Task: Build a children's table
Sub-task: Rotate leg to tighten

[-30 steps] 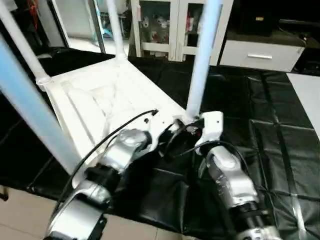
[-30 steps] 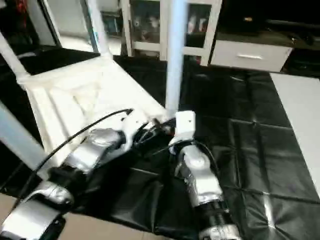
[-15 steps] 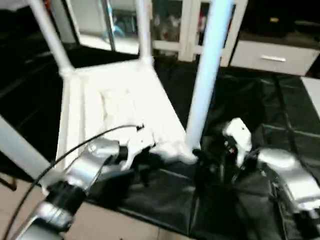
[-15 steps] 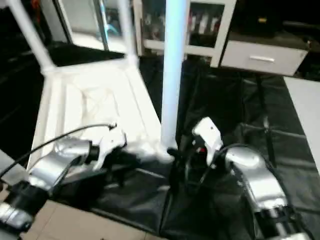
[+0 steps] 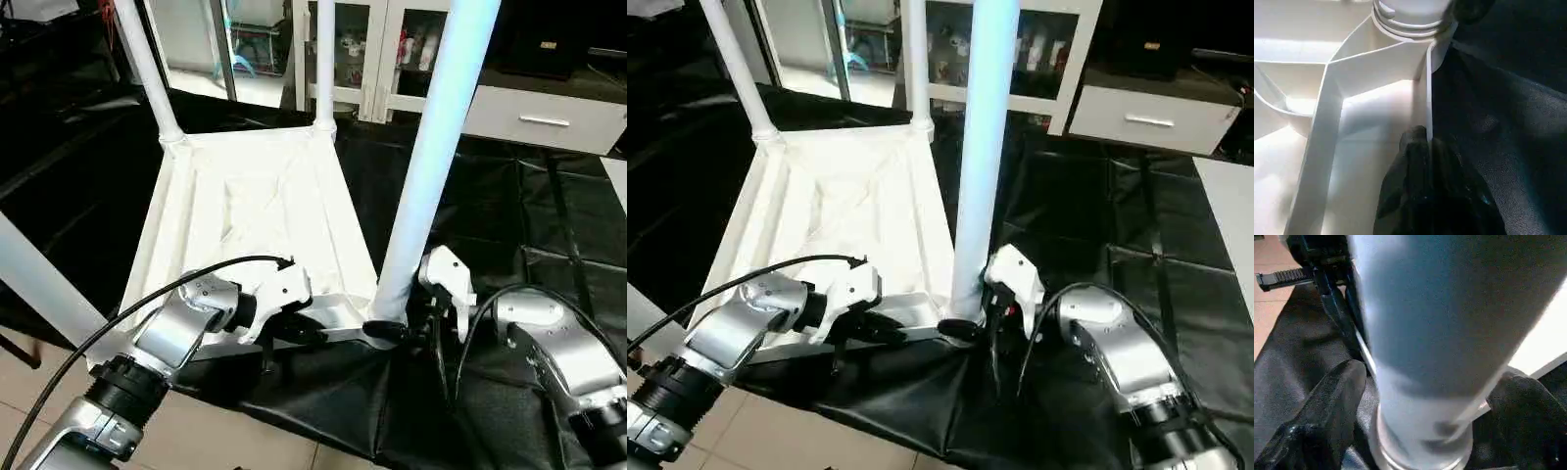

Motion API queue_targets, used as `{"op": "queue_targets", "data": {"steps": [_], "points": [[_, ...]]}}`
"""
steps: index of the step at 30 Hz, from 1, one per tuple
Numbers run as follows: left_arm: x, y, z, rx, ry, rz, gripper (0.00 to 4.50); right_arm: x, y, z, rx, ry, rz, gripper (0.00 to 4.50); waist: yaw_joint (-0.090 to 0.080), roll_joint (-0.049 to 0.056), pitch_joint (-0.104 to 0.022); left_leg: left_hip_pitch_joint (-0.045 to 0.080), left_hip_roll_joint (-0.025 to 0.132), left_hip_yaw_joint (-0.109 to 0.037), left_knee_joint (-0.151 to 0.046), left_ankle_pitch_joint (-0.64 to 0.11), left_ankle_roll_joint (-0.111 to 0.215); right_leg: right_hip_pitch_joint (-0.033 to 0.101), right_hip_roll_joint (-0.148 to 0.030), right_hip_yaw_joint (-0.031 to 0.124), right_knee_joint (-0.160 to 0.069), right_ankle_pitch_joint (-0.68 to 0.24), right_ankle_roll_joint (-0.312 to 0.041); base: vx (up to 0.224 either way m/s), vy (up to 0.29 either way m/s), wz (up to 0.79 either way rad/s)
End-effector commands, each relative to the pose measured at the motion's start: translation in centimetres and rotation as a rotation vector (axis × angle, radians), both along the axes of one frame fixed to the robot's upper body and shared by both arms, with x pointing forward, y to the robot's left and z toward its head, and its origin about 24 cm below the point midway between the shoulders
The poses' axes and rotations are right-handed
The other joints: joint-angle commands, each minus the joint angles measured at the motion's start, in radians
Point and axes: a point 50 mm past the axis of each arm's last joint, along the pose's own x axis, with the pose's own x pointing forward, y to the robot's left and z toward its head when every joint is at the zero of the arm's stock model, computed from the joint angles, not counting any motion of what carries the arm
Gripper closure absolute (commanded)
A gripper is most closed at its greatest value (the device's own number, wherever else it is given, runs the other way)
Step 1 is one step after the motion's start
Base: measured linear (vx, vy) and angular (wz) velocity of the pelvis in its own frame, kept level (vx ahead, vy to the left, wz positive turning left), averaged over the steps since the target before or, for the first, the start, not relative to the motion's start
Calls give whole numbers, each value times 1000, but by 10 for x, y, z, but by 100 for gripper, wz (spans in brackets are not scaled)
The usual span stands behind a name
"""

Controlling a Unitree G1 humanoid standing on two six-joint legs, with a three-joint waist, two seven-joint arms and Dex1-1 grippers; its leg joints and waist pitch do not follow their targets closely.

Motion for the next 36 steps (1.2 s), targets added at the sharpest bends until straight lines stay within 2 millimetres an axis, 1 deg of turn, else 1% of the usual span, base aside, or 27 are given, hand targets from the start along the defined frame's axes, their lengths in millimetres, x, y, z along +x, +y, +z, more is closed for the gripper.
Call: {"op": "queue_targets", "data": {"steps": [1,2,3,4,5,6,7,8,10,11,12,14,15,16,17,20,21,22,24,29,30,31,33,34,35,36], "points": [[-9,-5,-10,42,54,-61,450,2,1,2,-12,-6,21,87,-6,-6,-51,3,31,-7,-78,-237,46,44,-35,29,-66,-204,-239,0,0,0],[-9,-5,-11,43,53,-60,450,2,1,1,-13,-4,25,103,-6,-5,-51,2,31,-7,-78,-230,49,45,-35,29,-64,-190,-242,0,0,0],[-9,-5,-11,43,52,-57,450,2,0,1,-16,-1,31,117,-7,-14,-51,2,32,-6,-77,-227,53,45,-34,29,-65,-186,-242,0,0,0],[-9,-5,-11,43,51,-56,450,2,0,1,-18,2,36,117,-5,-10,-52,2,32,-7,-76,-218,56,45,-36,29,-62,-179,-246,0,0,0],[-9,-5,-11,44,49,-54,450,1,-1,0,-22,8,48,136,-5,-10,-51,2,31,-6,-76,-223,58,45,-35,28,-63,-187,-247,0,0,0],[-9,-5,-11,44,49,-53,450,1,-1,0,-23,9,51,136,-5,-13,-51,2,31,-5,-76,-225,60,45,-36,29,-65,-193,-246,0,0,0],[-9,-5,-11,43,48,-52,450,0,-2,0,-25,10,55,136,-4,-12,-50,3,32,-6,-76,-226,60,45,-36,29,-65,-205,-244,0,0,0],[-9,-4,-12,43,47,-49,450,-1,-3,0,-35,13,63,157,-4,-12,-50,3,32,-6,-77,-226,58,45,-36,29,-66,-211,-241,0,0,0],[-9,-4,-12,44,45,-46,450,-1,-4,-2,-48,15,75,170,-3,-12,-50,4,32,-5,-76,-227,57,44,-37,30,-66,-220,-237,0,0,0],[-9,-4,-12,44,43,-45,450,-2,-4,-2,-51,17,81,185,-3,-12,-50,3,32,-6,-76,-224,58,44,-36,29,-66,-219,-237,0,0,0],[-9,-4,-12,44,42,-43,450,-3,-5,-3,-55,19,88,185,-3,-12,-50,4,32,-6,-76,-222,59,44,-36,29,-66,-216,-237,0,0,0],[-9,-4,-12,44,41,-43,450,-3,-5,-3,-57,20,92,209,-1,-13,-52,2,32,-5,-74,-205,64,46,-36,29,-63,-189,-242,0,0,0],[-9,-4,-12,45,40,-42,450,-4,-5,-3,-59,23,96,209,-1,-11,-52,2,32,-6,-74,-202,65,46,-36,29,-62,-184,-243,0,0,0],[-9,-4,-12,45,40,-42,450,-4,-6,-4,-60,25,97,222,-2,-12,-52,2,32,-5,-73,-202,68,45,-35,29,-62,-178,-247,0,0,0],[-9,-4,-12,46,39,-41,450,-4,-6,-4,-59,27,97,222,-1,-9,-52,3,32,-6,-74,-204,68,45,-35,28,-62,-177,-249,0,0,0],[-9,-4,-13,47,37,-39,450,-4,-6,-4,-58,28,96,232,-2,-11,-52,3,32,-5,-73,-207,68,46,-35,28,-62,-175,-251,0,0,0],[-8,-4,-13,47,36,-38,450,-4,-6,-5,-57,29,95,234,-1,-6,-52,4,32,-6,-73,-209,66,46,-35,28,-62,-177,-251,0,0,0],[-8,-4,-13,48,35,-37,450,-4,-6,-5,-57,31,96,236,-2,-9,-52,4,32,-5,-73,-214,65,46,-35,28,-63,-182,-250,0,0,0],[-8,-4,-13,47,34,-36,450,-6,-6,-7,-55,41,101,238,-1,-8,-52,4,32,-6,-74,-219,62,46,-35,28,-63,-189,-249,0,0,0],[-8,-6,-13,40,34,-29,450,-8,-5,-9,-51,51,96,241,-1,-9,-52,5,32,-6,-74,-218,62,46,-34,28,-63,-186,-248,0,0,0],[-7,-6,-13,36,32,-22,450,-6,-5,-10,-46,48,71,241,-1,-9,-52,5,32,-6,-74,-219,62,46,-35,28,-63,-186,-249,0,0,0],[-6,-7,-13,29,27,-2,450,-2,-5,-13,-31,42,9,241,-1,-10,-52,4,32,-5,-74,-219,62,46,-35,28,-64,-185,-250,0,0,0],[-3,-8,-14,18,24,30,450,3,-5,-18,-13,41,-84,243,-4,-11,-49,2,30,-4,-75,-232,57,44,-35,28,-66,-213,-247,0,0,0],[1,-10,-14,6,15,64,450,7,-6,-25,2,44,-174,243,-7,-15,-45,3,29,-6,-79,-265,45,42,-35,27,-73,-276,-232,0,0,0],[3,-11,-14,2,10,85,450,8,-6,-28,11,48,-212,243,-10,-15,-42,4,27,-6,-80,-291,38,39,-34,25,-77,-326,-219,0,0,0],[6,-12,-14,-3,4,106,450,9,-6,-30,21,52,-245,243,-15,-15,-40,9,25,-9,-81,-332,23,36,-37,24,-86,-417,-190,0,0,0]]}}
